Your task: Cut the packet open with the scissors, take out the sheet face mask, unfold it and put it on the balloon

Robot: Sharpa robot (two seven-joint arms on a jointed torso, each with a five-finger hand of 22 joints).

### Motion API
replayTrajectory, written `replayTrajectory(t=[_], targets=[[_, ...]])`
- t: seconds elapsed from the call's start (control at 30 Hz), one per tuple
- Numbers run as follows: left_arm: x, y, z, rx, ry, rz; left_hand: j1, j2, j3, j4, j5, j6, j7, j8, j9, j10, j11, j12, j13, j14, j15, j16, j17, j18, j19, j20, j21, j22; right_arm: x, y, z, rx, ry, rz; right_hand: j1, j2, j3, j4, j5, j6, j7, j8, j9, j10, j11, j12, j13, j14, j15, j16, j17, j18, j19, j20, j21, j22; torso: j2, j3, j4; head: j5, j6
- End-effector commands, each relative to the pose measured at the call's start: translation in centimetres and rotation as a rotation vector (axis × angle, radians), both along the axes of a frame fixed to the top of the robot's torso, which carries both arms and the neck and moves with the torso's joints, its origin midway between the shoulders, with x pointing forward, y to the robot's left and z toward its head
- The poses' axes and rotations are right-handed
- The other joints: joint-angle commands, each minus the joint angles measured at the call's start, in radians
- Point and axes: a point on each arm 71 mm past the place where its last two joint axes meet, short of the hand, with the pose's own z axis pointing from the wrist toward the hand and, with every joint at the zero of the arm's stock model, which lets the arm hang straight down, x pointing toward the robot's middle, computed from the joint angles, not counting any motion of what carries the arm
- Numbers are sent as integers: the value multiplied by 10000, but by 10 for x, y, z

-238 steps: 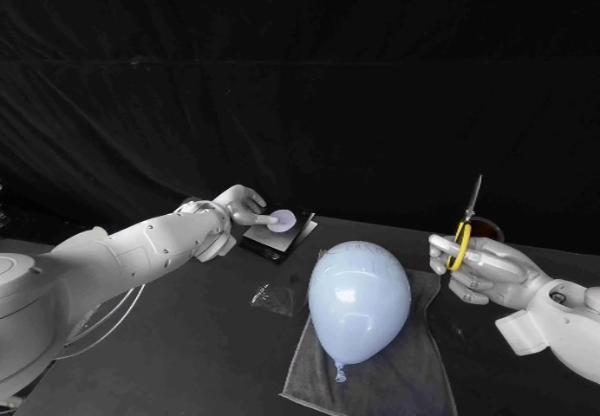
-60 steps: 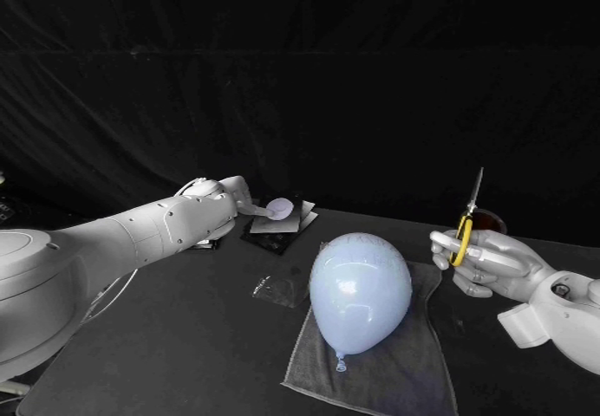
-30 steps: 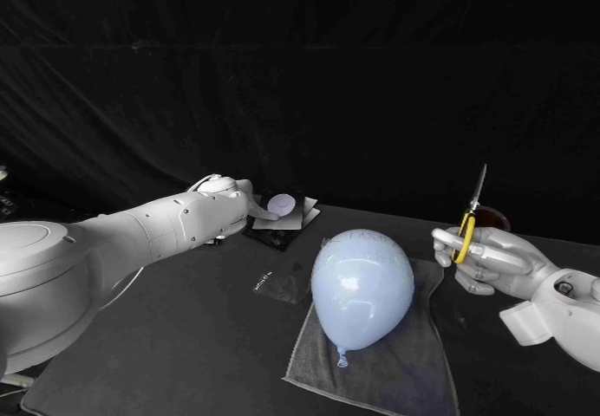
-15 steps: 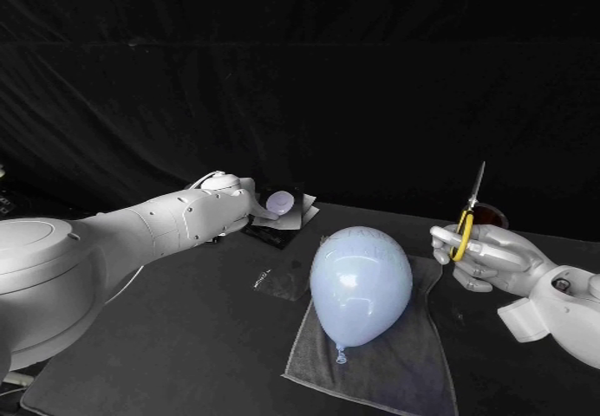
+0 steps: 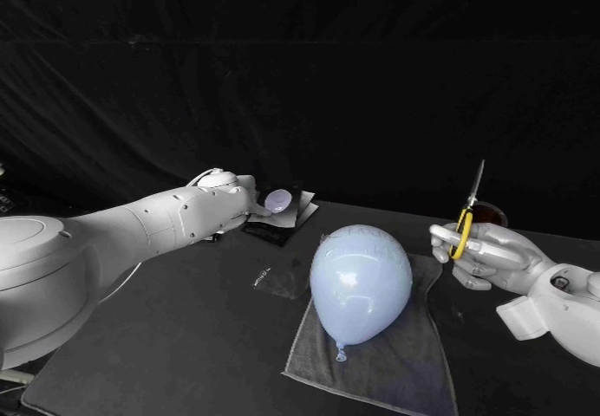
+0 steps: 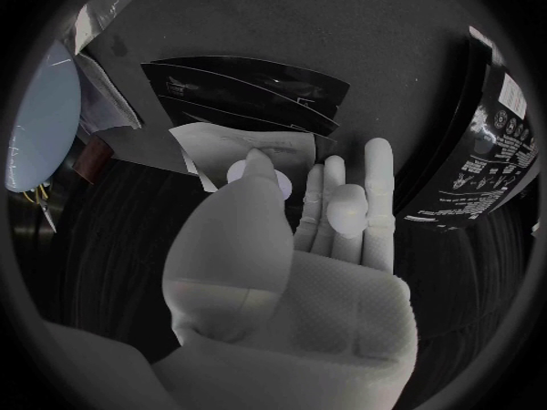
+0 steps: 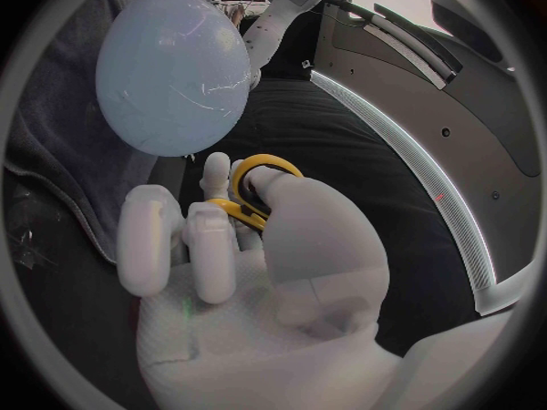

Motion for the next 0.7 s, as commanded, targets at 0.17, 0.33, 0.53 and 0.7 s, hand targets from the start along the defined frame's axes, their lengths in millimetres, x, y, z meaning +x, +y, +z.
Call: replayTrajectory(t=[0.17,0.33,0.53,0.7], targets=[[-7,0,-18,-374,724,-181,685,299,-32,-154,34,473,-95,-410,-190,204,-38,-347,-162,-196,-32,-97,-206,138,-125,-7,20,9,0,1,0,-1,-74,89,91,95,48,-33,-26,20,-59,48,14,4189,-1579,11847,2627,982,-81,44,2387,62,-69,9,-33,934,3,4,-4,7,-18],[-8,4,-17,-673,644,-97,1225,554,70,-190,35,723,-173,-531,-239,364,-95,-486,-232,-208,-73,-119,-222,142,-140,-30,24,8,0,0,0,-6,-71,77,91,95,48,-33,-26,20,-59,48,14,4189,-1579,11847,2627,982,-81,44,2387,62,-69,9,-33,934,2,5,-6,9,-13],[-8,7,-16,-880,483,-92,2248,763,388,-286,40,1280,-407,-585,-233,862,-285,-704,-362,-64,-224,-100,-37,153,-120,-130,83,34,0,0,0,-5,-70,76,91,95,48,-33,-26,20,-59,48,14,4189,-1579,11847,2627,982,-81,44,2387,62,-69,9,-33,934,-2,9,-8,43,-11],[-7,9,-14,-1014,188,-180,3098,594,834,-212,49,1650,-339,-743,-184,1537,-451,-1185,-613,264,-391,-30,384,150,-55,-351,330,178,0,0,0,-3,-71,75,91,95,48,-33,-26,20,-59,48,14,4189,-1579,11847,2627,982,-81,44,2387,62,-69,9,-33,934,0,7,-9,47,3]])
